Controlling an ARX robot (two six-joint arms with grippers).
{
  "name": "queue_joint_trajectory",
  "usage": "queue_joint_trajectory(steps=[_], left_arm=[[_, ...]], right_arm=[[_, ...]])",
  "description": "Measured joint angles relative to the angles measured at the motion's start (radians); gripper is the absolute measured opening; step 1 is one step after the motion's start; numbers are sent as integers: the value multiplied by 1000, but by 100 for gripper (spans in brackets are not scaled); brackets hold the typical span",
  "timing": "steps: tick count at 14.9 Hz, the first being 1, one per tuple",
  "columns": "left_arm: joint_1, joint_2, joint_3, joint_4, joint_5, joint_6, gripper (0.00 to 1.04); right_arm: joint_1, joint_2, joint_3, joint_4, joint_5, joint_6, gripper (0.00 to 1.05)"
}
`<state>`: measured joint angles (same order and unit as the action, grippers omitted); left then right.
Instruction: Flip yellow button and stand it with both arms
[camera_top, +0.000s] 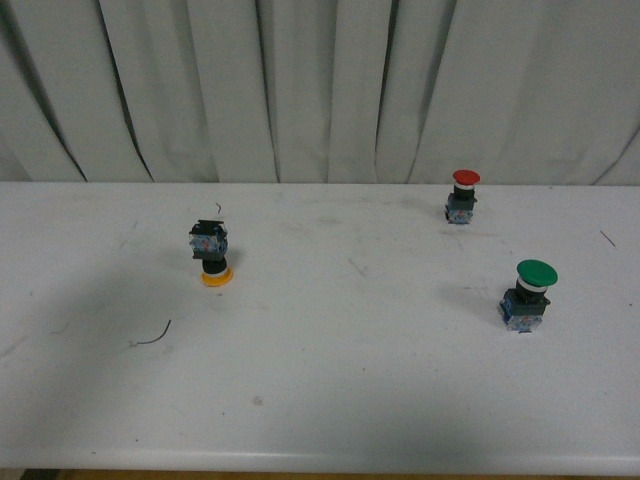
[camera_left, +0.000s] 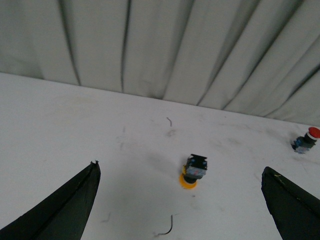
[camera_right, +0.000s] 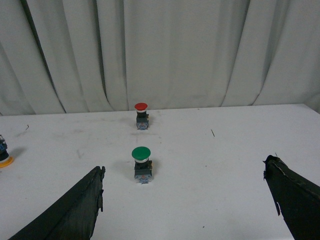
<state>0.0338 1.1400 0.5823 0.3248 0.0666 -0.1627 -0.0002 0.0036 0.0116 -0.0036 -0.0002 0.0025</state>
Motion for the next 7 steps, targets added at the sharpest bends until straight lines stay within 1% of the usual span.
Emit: queue_joint_trajectory(steps=[2,3,5,6,7], left_arm=[[-42,132,84,5,-12,14,98],[-106,350,229,-16,-18,32,98],[-177,590,410,-40,-11,58,98],[-186,620,433,-41,-7,63,98],[-199,681,483,-67,18,77,98]], right_arm=[[0,0,0,0,0,0,98],[0,0,0,0,0,0,98],[0,0,0,0,0,0,98],[0,0,0,0,0,0,98],[0,0,0,0,0,0,98]])
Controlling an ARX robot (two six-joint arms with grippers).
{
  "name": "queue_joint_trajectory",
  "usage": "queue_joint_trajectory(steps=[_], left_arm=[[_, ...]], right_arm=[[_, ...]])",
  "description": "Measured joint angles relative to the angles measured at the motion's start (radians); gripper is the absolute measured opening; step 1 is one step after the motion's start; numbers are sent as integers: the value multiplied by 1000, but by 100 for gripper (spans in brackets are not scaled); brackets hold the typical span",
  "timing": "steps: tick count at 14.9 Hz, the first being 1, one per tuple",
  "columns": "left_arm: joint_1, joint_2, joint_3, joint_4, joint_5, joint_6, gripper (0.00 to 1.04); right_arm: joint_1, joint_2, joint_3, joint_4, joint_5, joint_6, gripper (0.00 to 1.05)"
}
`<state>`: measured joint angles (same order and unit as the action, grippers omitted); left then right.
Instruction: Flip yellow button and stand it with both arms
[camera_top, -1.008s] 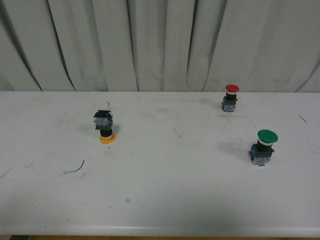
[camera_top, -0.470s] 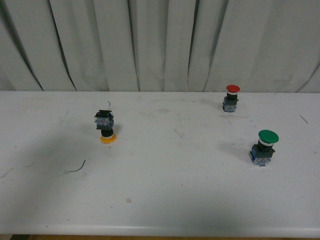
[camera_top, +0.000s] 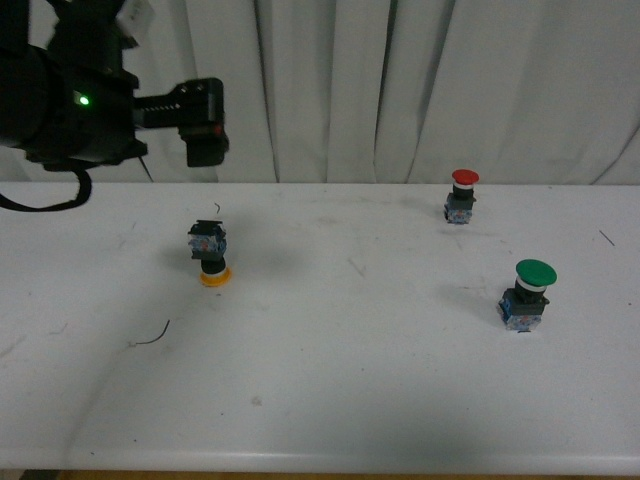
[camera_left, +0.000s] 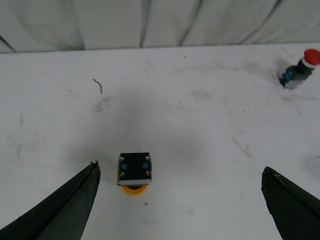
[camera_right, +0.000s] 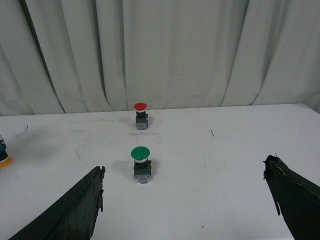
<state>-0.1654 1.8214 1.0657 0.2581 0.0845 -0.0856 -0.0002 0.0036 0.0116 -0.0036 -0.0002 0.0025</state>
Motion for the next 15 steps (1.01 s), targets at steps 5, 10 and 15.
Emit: queue_joint_trajectory(steps=[5,10,15], left_arm=[[19,167,167,-152,46,145,98],[35,286,319,-286,1,117,98],[44,365,381,-294,-19,67,98]], right_arm=[[0,0,0,0,0,0,98],[0,0,0,0,0,0,98],[0,0,0,0,0,0,98]])
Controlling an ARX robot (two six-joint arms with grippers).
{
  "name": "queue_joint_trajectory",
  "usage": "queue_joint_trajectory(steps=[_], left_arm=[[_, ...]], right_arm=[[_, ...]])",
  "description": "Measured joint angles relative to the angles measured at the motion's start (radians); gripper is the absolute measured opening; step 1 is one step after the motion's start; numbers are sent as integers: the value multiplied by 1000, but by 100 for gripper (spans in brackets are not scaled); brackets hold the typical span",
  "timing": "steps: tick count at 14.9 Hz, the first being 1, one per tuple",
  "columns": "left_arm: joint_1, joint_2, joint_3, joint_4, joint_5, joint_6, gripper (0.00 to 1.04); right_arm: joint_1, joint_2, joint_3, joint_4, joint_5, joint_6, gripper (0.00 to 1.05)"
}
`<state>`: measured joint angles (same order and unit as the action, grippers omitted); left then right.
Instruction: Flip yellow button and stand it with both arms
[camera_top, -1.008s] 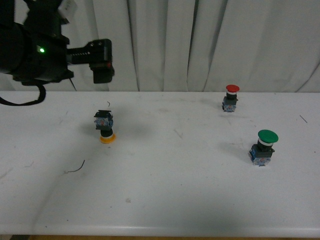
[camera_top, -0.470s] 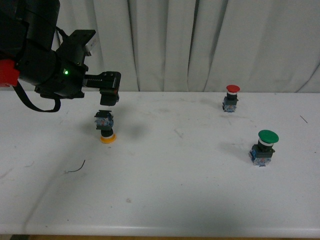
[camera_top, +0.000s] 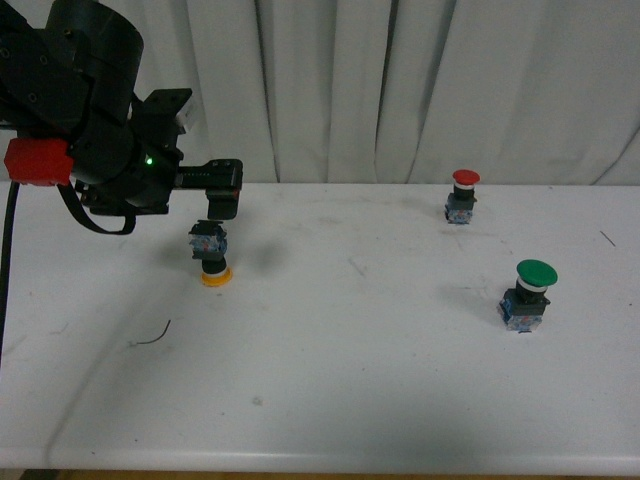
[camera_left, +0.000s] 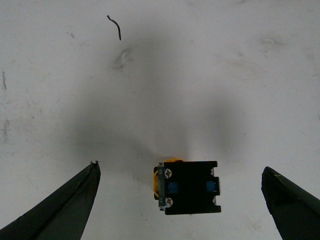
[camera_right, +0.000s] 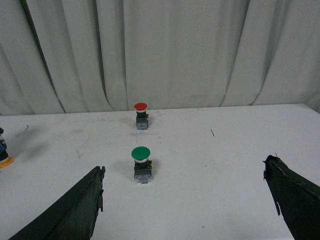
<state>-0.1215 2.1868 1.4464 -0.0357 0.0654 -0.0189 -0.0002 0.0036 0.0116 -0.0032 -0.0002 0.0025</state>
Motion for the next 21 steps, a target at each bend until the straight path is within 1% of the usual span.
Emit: queue_joint_trajectory(steps=[12,13,14,16,17,18,21], left_arm=[[2,85,14,46,-18,0,98],[-1,85,14,43,-17,0,93],[-2,85,14,37,-11,0,71],[-6,85,14,30,-5,1,47],[-8,85,14,27,-5,1,39],[-8,85,14,25,-4,1,37],[-8,72,8,20,11,0,37]], right_arm=[[0,0,0,0,0,0,98],[0,0,0,0,0,0,98],[0,0,0,0,0,0,98],[0,0,0,0,0,0,98],[0,0,0,0,0,0,98],[0,0,0,0,0,0,98],[0,0,0,0,0,0,98]])
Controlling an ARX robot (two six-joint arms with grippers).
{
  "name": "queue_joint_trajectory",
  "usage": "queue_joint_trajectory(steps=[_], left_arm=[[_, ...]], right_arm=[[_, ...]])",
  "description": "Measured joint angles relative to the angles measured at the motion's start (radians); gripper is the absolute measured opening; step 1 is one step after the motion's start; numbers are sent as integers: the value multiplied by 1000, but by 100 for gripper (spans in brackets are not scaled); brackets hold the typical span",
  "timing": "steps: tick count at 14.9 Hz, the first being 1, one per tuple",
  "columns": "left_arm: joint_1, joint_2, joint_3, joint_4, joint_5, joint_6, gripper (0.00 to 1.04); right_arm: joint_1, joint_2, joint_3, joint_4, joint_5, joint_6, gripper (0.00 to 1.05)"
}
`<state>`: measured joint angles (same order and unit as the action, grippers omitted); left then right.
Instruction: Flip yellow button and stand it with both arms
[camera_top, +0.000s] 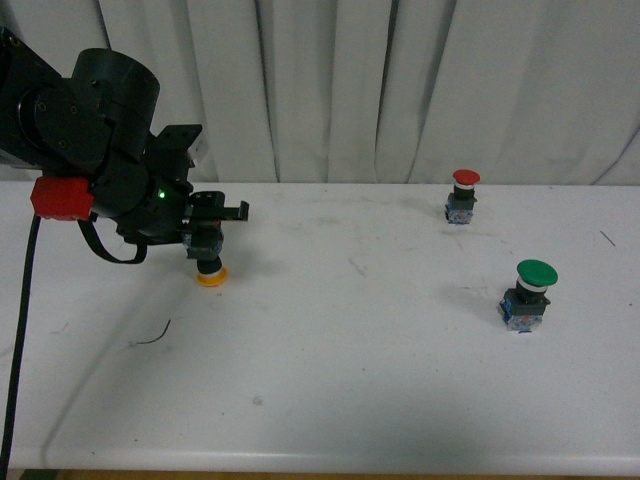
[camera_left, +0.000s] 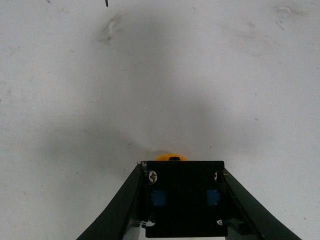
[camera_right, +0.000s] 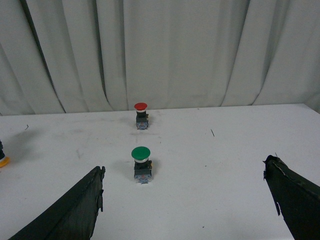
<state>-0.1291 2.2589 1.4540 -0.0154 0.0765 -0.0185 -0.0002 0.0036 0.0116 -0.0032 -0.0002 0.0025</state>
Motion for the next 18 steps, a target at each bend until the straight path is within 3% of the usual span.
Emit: queue_joint_trajectory(steps=[5,9,12,14,18], left_arm=[[-37,-286,-185,53,23,-63,36],[-203,-658,-507,148,-19,-179,36],[-230,-803,-663,207,-32,-241,36],[-204,-837,-763,325,69,-345,36],[-123,-896,-923,731,346,-631,36]], right_arm=[[0,0,0,0,0,0,98],[0,0,0,0,0,0,98],[0,0,0,0,0,0,98],[0,0,0,0,0,0,98],[0,0,0,0,0,0,98]])
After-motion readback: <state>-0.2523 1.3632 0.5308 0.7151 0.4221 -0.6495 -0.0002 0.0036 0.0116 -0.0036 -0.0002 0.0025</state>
